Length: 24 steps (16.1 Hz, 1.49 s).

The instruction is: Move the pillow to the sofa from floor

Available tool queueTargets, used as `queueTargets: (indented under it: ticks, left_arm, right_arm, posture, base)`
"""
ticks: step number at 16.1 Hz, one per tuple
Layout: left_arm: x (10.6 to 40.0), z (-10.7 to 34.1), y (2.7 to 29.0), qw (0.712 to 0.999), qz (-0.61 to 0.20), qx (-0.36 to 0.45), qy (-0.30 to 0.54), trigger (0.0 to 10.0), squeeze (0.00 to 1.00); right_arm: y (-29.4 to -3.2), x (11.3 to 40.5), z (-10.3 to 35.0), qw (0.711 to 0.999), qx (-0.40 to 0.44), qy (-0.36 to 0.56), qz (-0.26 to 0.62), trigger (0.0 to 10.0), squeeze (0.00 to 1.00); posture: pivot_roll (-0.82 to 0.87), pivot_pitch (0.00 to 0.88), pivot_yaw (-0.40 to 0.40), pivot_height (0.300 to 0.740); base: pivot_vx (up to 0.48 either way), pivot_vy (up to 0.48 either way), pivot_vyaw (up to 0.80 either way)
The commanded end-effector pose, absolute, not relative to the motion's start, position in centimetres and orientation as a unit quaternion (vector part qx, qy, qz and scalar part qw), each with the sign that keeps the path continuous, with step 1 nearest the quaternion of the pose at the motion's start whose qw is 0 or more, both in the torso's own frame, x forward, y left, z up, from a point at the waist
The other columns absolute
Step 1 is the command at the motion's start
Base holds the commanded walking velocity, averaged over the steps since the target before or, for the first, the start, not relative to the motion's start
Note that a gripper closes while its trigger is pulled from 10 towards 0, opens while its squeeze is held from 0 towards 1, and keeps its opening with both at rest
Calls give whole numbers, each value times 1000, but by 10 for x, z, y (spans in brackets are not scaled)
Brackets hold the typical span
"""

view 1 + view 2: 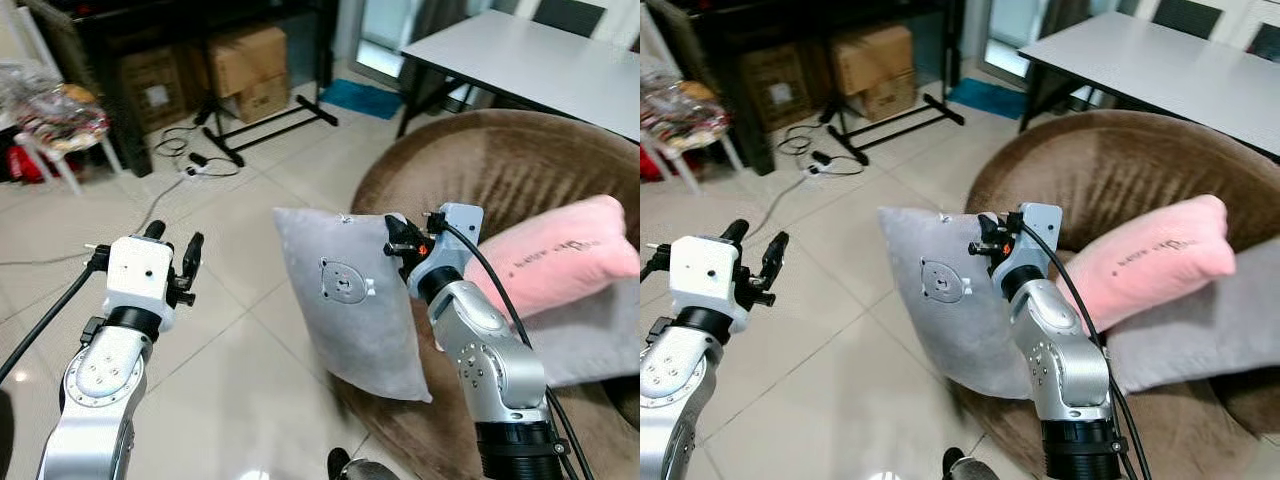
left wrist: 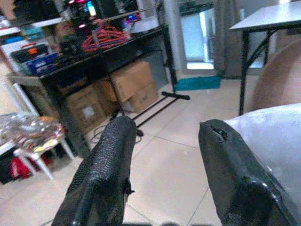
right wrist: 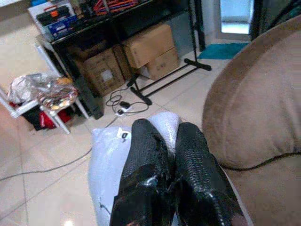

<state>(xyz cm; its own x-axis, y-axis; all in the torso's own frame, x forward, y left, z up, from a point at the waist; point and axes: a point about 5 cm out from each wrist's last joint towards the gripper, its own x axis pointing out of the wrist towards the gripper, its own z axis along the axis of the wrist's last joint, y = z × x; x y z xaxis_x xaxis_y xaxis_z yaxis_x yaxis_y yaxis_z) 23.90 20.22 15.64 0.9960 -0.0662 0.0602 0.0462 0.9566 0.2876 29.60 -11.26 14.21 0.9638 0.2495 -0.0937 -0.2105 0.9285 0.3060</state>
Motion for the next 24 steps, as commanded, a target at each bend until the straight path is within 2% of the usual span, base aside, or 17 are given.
queueTargets:
  ticks: [1, 7, 12, 15, 18, 24]
  left_arm:
    - [238, 161, 200, 988, -36, 143, -43, 10000, 0]
    - [238, 163, 200, 988, -43, 140, -45, 10000, 0]
    - [237, 163, 199, 988, -48, 140, -46, 10000, 0]
    - [235, 162, 200, 988, -45, 141, -45, 10000, 0]
    - [233, 162, 201, 988, -47, 140, -45, 10000, 0]
    - [234, 161, 199, 988, -52, 142, -42, 10000, 0]
  right_arm:
    - [-112, 299, 154, 980, 151, 37, 125, 10000, 0]
    - [-105, 302, 179, 968, 199, 0, 150, 10000, 0]
    - [-104, 300, 175, 968, 200, 8, 150, 10000, 0]
    - [-104, 299, 172, 969, 195, 10, 154, 10000, 0]
    - [-106, 297, 169, 969, 196, 16, 151, 10000, 0]
    - [-107, 295, 168, 969, 196, 18, 151, 10000, 0]
  posture:
    - [36, 0, -13, 740]
    - [37, 0, -10, 740]
    - [39, 0, -9, 740]
    - [46, 0, -14, 740]
    - [52, 0, -17, 740]
    - [43, 0, -7, 740]
  base:
    - [0, 0, -800]
    - [254, 0, -800]
    - [255, 0, -800]
    - [0, 0, 0]
    - [0, 480, 0]
    - [0, 480, -782]
